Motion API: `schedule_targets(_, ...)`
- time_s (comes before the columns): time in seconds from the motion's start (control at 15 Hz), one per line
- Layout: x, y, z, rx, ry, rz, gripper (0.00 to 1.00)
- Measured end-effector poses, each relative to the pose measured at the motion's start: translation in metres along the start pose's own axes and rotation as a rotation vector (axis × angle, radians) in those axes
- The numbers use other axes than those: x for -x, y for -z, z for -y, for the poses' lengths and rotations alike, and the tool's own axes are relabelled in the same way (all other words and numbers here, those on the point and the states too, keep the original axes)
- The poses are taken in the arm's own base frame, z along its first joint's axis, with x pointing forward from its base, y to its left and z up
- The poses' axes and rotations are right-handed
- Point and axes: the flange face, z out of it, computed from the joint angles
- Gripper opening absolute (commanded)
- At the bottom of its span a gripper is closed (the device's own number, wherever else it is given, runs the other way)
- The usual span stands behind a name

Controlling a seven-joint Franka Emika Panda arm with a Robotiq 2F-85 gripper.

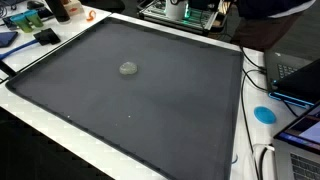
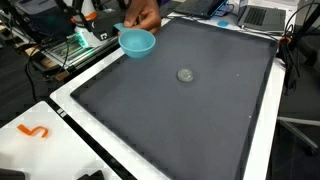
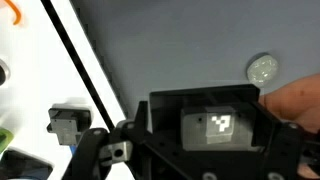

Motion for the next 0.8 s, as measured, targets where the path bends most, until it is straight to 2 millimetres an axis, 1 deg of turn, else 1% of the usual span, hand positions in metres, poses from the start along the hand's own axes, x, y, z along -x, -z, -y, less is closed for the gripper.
schedule_targets(0.4,-0.0004,0.0002,0.0023,0.001,0.005,0.0,1.0)
schedule_targets(0.47,-0.0004,-0.0001,0.0024,0.001,0.005,0.0,0.98)
schedule_targets(0.53,-0.0005,-0.0005,0.0025,0.001,0.005,0.001,0.75)
schedule_targets(0.67,-0.0013,-0.0009,0.0027,0.002,0.005,0.0,0.7)
schedule_targets(0.73,-0.0017,-0.0014,0.0027,0.002,0.006,0.0,0.63)
schedule_targets(0.8,-0.0019,-0.0018,0.0027,0.002,0.006,0.0,0.53)
